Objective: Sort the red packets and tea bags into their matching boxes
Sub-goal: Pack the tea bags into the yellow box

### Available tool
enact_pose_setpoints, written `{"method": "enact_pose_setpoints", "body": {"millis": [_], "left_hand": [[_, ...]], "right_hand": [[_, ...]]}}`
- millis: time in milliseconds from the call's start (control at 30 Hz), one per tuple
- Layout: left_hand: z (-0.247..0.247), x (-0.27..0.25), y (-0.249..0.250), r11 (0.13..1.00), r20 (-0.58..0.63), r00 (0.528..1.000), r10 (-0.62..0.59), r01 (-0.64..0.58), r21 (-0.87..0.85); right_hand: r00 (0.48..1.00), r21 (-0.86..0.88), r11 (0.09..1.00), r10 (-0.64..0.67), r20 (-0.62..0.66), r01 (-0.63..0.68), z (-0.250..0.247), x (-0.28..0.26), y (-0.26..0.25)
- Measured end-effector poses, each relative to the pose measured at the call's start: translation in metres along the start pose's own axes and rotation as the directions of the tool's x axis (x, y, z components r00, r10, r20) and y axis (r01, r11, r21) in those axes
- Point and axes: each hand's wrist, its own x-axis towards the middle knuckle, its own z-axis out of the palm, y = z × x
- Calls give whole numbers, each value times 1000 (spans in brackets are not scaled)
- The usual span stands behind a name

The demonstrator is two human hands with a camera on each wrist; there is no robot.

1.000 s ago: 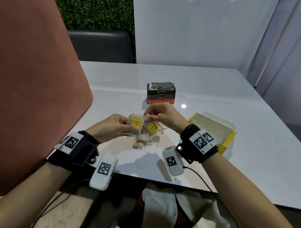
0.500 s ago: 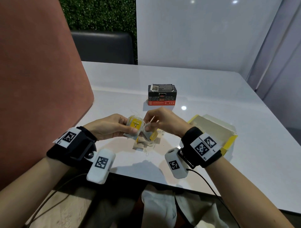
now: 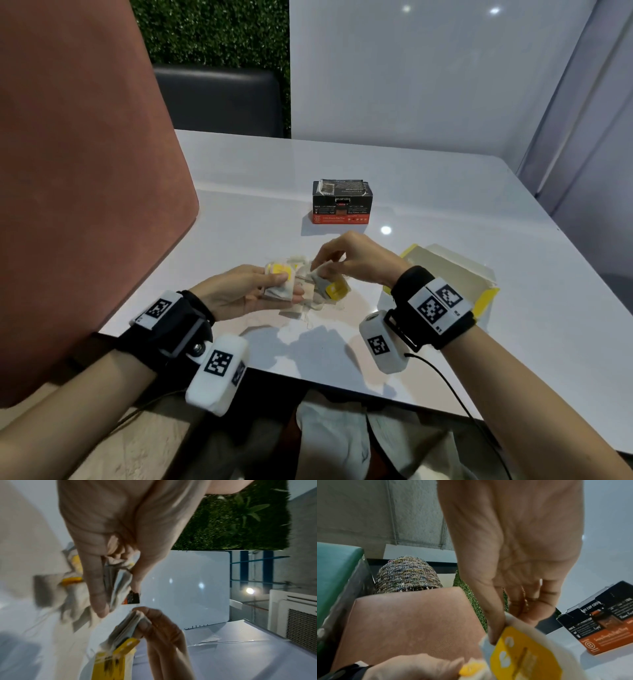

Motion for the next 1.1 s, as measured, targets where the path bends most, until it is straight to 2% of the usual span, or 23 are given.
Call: {"method": "enact_pose_setpoints", "body": {"millis": [133,167,233,300,333,400,433,467,500,600,700,933,1000,1100], "left_hand": [[12,4,-21,994,-41,998,-42,38,-101],[15,5,-24,990,-53,998,-37,29,-135],[20,8,-28,971,-58,998,-13,-1,-238],[25,11,-30,954,-67,997,29,-48,-297],[28,12,-30,948,-75,996,54,-75,-310],[34,14,-30,934,-82,991,106,-128,-333],[36,14,-30,928,-81,989,127,-147,-343],[39,14,-30,926,-76,987,142,-159,-343],[40,15,-30,925,-66,986,152,-166,-341],[44,15,-32,930,-71,984,165,-180,-322],[47,15,-33,917,-105,976,189,-214,-337],[47,18,-33,887,-113,967,227,-253,-387],[48,20,-34,891,-109,965,238,-262,-371],[50,21,-35,880,-107,961,255,-276,-388]], "right_hand": [[994,-21,994,107,31,-106,0,5,0],[990,46,989,141,17,-141,0,7,-1],[974,306,934,216,-71,-185,-2,11,-1],[931,612,777,317,-181,-146,-2,13,-3],[910,750,653,366,-192,-104,1,13,-6],[896,921,383,427,-117,-63,15,10,-11],[889,951,300,451,-75,-72,25,8,-12],[882,960,265,468,-49,-88,35,6,-12],[872,954,279,488,-44,-108,44,5,-11],[856,899,398,514,-55,-181,58,2,-9],[855,883,425,515,-54,-200,63,2,-6],[821,889,428,558,-121,-160,75,1,-2],[807,909,392,578,-122,-143,76,1,-1],[816,949,301,569,-105,-88,76,-1,-3]]}}
